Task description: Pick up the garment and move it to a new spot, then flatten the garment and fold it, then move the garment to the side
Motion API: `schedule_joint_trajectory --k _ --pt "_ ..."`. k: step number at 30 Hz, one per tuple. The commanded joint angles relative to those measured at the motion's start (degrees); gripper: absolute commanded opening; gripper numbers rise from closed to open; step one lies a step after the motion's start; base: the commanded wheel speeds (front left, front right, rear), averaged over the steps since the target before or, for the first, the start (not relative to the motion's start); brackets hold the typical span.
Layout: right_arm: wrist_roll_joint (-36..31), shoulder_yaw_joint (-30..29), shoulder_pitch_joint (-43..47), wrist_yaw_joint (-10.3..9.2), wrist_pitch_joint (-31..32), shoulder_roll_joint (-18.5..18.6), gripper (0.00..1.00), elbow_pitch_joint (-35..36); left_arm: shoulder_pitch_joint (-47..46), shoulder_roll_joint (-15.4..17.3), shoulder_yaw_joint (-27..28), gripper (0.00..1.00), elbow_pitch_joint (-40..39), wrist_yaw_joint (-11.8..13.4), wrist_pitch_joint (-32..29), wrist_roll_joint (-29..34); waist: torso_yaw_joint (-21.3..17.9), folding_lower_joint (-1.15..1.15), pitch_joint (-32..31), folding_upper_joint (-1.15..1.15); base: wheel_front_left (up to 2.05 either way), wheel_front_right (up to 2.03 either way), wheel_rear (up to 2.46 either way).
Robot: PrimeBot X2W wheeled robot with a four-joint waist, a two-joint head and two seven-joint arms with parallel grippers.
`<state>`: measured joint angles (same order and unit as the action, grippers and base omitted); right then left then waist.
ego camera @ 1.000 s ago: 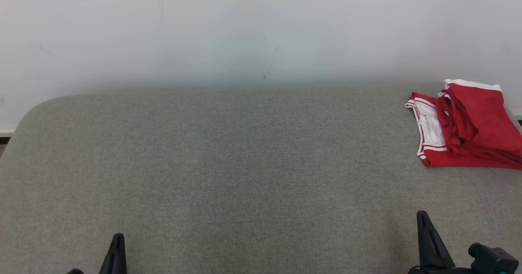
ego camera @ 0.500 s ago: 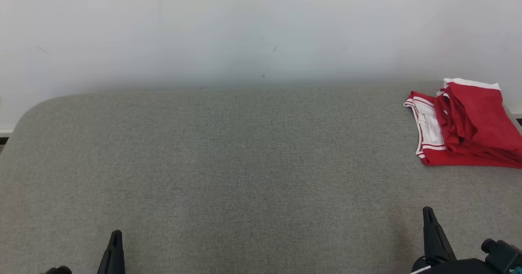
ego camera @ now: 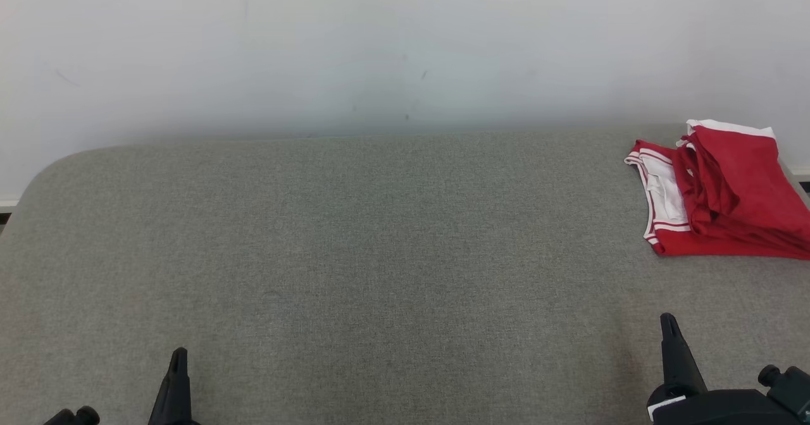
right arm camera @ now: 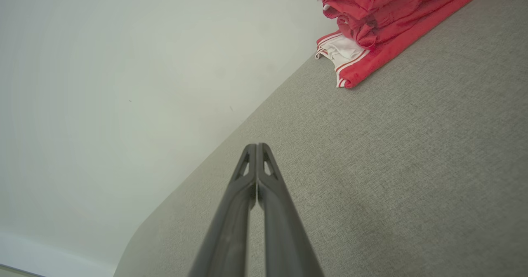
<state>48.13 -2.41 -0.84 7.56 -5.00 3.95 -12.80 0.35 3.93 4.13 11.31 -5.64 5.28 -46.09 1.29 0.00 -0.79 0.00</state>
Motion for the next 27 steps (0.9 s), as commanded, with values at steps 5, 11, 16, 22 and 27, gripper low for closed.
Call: schedule_joint_trajectory --k 5,11,16,22,27 --pt "5.38 -0.68 -1.75 -0.05 1.27 -0.12 0.00 0.39 -1.95 -0.05 0.51 0.00 -0.17 -0.45 -1.34 -5.47 -0.09 0.00 0.06 0.00 0.00 0.00 0.00" --pt "9.38 -1.06 -2.17 -0.06 2.37 -0.23 0.00 0.20 -2.46 -0.16 0.73 0.00 0.16 -0.61 -2.41 -9.75 -0.18 0.00 0.12 0.00 0.00 0.00 0.00" --pt "11.95 -1.30 -2.41 -0.06 3.06 -0.29 0.00 0.08 -2.87 -0.21 0.87 0.00 0.35 -0.73 -3.14 -12.35 -0.24 0.00 0.16 0.00 0.00 0.00 0.00" --pt "15.61 -1.64 -2.90 -0.07 4.01 -0.39 0.00 -0.06 -3.32 -0.29 1.07 0.00 0.67 -0.91 -4.14 -16.22 -0.33 0.00 0.22 0.00 0.00 0.00 0.00" --pt "18.44 -1.91 -3.18 -0.07 4.79 -0.46 0.00 -0.20 -3.77 -0.37 1.23 0.00 0.90 -0.97 -4.90 -19.19 -0.41 0.00 0.27 0.00 0.00 0.00 0.00"
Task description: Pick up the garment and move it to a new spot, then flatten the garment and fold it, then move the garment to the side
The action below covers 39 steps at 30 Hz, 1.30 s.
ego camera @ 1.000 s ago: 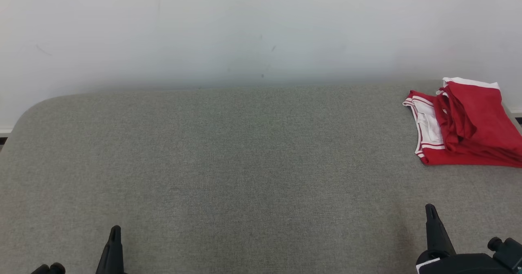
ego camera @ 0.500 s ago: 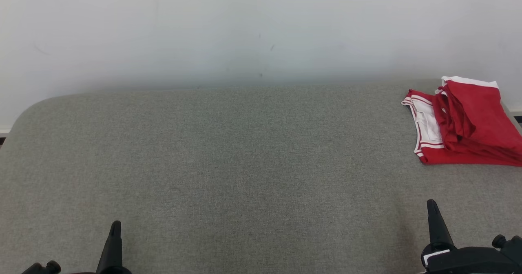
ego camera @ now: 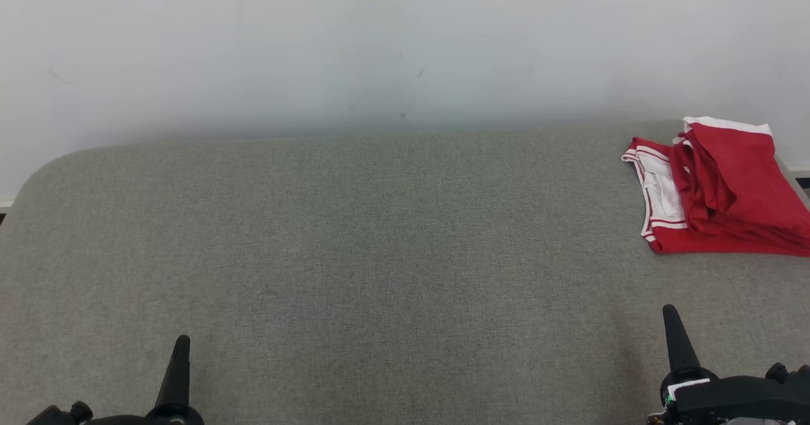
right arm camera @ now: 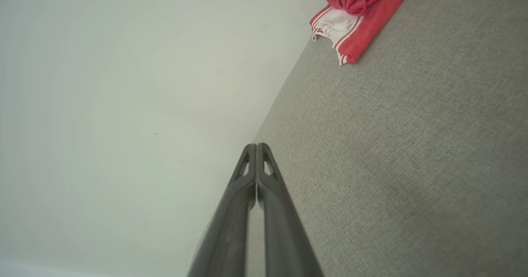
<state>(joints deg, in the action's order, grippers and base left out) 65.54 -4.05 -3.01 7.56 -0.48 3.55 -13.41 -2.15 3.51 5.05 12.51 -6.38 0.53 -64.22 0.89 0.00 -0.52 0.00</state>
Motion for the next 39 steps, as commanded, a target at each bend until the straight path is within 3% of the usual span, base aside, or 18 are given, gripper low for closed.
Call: schedule_joint_trajectory --k 1,39 --pt "1.64 -0.33 -1.04 -0.07 0.45 -0.07 0.00 0.37 -1.34 0.03 0.34 0.00 -0.25 -0.23 -0.34 -1.70 -0.02 0.00 0.01 0.00 0.00 0.00 0.00" --pt "19.42 -1.97 -2.94 -0.11 5.14 -0.53 0.00 -0.51 -3.77 -0.44 1.28 0.00 1.24 -0.94 -5.22 -20.38 -0.58 0.00 0.38 0.00 0.00 0.00 0.00"
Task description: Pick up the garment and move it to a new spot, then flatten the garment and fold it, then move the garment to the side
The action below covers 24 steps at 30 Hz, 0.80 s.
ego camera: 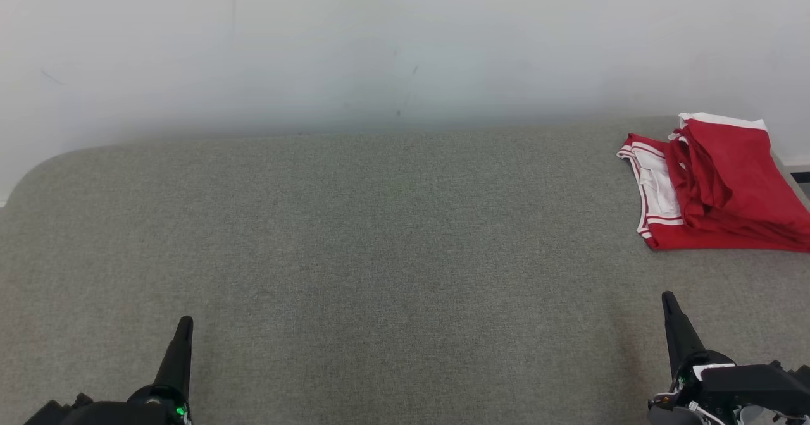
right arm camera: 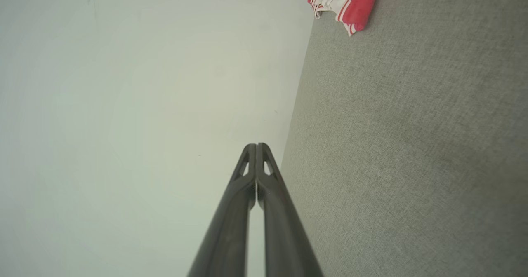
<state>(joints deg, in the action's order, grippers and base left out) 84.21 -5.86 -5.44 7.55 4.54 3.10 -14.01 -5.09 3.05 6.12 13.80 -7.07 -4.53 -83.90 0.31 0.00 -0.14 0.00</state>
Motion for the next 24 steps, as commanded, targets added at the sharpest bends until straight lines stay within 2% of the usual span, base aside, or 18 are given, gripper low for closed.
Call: schedule_joint_trajectory --k 1,17,24 --pt "1.14 -0.19 -0.54 -0.10 0.29 -0.08 0.00 0.07 -0.84 0.01 0.24 0.00 -0.03 -0.28 -0.26 -0.98 -0.01 0.00 0.01 0.00 0.00 0.00 0.00" --pt "7.67 -0.81 -1.29 -0.12 2.03 -0.28 0.00 -0.29 -1.80 -0.21 0.60 0.00 0.59 -0.51 -2.06 -7.96 -0.27 0.00 0.18 0.00 0.00 0.00 0.00" --pt "8.19 -0.86 -1.21 -0.12 2.25 -0.29 0.00 -0.34 -1.69 -0.23 0.63 0.00 0.63 -0.51 -2.31 -8.53 -0.31 0.00 0.20 0.00 0.00 0.00 0.00"
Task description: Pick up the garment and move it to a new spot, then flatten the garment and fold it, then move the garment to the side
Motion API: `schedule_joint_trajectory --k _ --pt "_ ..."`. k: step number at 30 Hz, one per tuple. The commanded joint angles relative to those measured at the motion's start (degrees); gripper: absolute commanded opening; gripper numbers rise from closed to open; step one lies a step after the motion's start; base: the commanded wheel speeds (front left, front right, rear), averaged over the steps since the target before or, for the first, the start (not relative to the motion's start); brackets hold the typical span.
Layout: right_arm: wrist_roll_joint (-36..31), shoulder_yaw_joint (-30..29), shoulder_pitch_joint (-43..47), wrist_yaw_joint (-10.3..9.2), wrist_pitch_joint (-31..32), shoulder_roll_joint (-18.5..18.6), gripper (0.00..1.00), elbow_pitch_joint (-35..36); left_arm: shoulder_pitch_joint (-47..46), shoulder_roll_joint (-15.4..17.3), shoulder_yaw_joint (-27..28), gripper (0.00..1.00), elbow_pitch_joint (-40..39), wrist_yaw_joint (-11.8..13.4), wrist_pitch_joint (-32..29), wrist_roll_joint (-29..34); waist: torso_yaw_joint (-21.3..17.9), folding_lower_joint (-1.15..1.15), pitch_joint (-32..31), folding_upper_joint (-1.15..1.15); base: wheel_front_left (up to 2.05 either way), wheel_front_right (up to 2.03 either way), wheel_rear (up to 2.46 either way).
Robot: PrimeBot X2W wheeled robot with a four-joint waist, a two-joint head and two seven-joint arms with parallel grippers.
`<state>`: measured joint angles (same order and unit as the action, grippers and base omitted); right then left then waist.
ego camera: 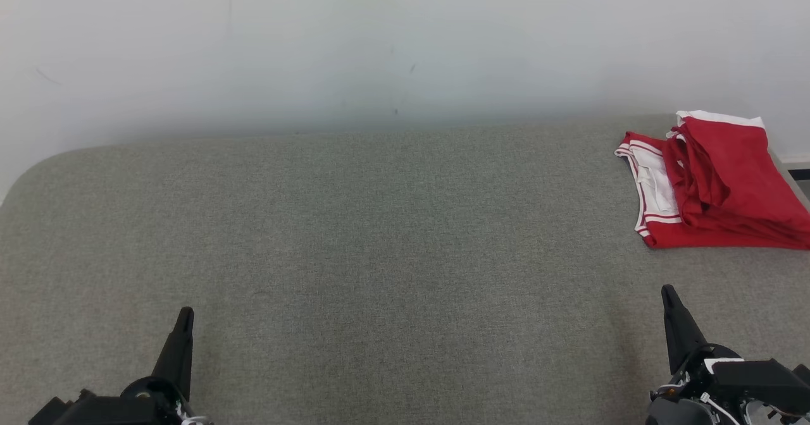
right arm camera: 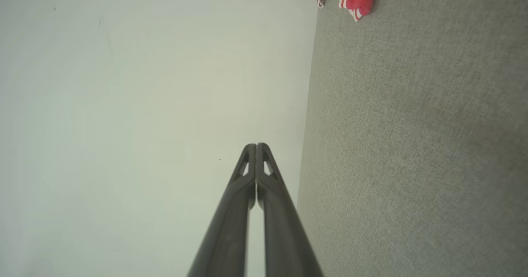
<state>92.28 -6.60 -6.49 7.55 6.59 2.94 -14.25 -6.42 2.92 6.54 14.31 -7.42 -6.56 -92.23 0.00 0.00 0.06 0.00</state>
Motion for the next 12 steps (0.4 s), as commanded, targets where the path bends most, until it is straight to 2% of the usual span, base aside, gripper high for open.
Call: schedule_joint_trajectory --k 1,12 --pt "0.12 -0.13 -0.16 -0.12 0.19 -0.13 0.00 -0.09 -0.35 -0.09 0.21 0.00 0.13 -0.16 -0.28 -0.20 0.00 0.00 0.00 0.00 0.00 0.00 0.00" --pt "0.11 -0.12 -0.16 -0.12 0.19 -0.12 0.00 -0.09 -0.35 -0.09 0.21 0.00 0.12 -0.16 -0.28 -0.21 0.00 0.00 0.00 0.00 0.00 0.00 0.00"
